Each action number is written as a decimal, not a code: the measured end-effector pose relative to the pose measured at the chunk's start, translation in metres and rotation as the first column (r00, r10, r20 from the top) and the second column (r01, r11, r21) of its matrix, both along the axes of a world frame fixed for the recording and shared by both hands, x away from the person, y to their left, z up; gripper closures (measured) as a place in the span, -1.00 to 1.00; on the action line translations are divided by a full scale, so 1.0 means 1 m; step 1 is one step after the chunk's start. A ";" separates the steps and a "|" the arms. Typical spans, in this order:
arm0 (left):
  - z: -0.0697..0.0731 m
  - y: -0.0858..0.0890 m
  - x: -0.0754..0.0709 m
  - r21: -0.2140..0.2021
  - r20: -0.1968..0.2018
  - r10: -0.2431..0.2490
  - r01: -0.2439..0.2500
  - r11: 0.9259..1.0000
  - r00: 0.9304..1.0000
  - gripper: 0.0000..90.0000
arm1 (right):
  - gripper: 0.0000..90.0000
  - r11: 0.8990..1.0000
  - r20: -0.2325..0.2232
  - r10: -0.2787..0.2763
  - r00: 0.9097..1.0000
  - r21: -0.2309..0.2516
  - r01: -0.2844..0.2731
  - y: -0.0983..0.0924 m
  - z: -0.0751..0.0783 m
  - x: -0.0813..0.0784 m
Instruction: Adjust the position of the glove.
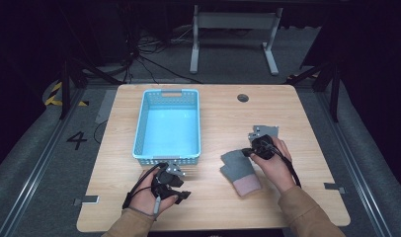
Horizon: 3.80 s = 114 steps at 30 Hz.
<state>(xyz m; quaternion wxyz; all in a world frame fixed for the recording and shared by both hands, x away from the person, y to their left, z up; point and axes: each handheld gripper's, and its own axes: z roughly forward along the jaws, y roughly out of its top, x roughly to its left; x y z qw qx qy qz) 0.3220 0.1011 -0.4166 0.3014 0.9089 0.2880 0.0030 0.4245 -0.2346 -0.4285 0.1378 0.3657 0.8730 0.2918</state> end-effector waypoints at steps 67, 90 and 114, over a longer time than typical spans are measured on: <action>-0.004 -0.005 0.001 0.025 0.003 -0.006 0.006 1.000 1.000 0.15 | 0.96 0.944 -0.102 0.327 0.939 -0.001 -0.329 0.065 -0.015 -0.027; 0.001 0.008 0.014 -0.015 0.005 0.052 -0.052 0.999 0.999 0.12 | 1.00 0.994 0.026 0.086 0.996 0.060 -0.088 0.002 0.017 -0.017; 0.001 -0.001 0.019 -0.011 0.007 0.026 -0.026 1.000 1.000 0.12 | 1.00 0.998 -0.036 -0.053 0.998 -0.040 0.051 -0.040 -0.007 -0.009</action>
